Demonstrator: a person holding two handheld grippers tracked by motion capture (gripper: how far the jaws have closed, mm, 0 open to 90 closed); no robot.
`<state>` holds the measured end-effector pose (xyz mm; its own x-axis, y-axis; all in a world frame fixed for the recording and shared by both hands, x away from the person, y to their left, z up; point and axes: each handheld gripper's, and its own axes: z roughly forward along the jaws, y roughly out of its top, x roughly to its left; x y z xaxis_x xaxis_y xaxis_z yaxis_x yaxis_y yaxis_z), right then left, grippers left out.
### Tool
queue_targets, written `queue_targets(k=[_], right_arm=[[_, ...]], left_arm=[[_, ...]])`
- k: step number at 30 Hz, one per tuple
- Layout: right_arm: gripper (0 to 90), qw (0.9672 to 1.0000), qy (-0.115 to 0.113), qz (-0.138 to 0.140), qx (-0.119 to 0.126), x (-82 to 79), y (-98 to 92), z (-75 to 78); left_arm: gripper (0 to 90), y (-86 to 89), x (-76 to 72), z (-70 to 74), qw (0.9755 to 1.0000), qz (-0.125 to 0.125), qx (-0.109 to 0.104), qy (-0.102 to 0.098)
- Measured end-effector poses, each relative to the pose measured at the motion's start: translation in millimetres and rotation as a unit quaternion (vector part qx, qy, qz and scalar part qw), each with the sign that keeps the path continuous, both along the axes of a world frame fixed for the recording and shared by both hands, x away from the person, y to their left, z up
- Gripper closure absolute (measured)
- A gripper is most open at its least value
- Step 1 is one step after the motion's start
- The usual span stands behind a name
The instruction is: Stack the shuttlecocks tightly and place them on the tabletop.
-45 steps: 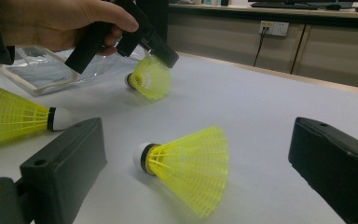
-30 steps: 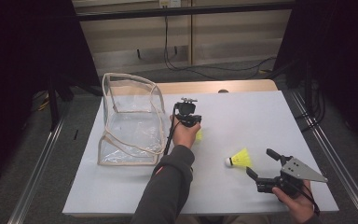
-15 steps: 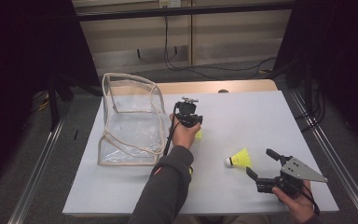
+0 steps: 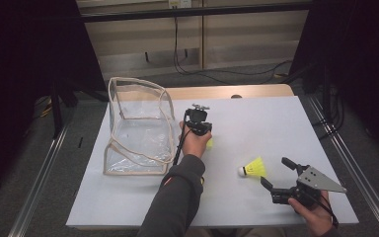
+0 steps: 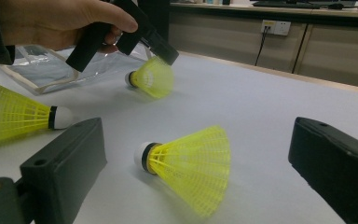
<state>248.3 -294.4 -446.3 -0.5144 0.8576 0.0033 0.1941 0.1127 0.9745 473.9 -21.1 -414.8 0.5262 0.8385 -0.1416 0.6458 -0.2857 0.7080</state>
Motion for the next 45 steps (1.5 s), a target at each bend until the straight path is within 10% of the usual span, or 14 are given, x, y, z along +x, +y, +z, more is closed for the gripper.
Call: queue_targets(k=[45], right_arm=[[3.2, 1.0, 0.0, 0.002, 0.0, -0.4, -0.1, 0.4]], left_arm=[[88.6, -10.3, 9.4, 0.7, 0.9998, 0.017, -0.01, -0.007]])
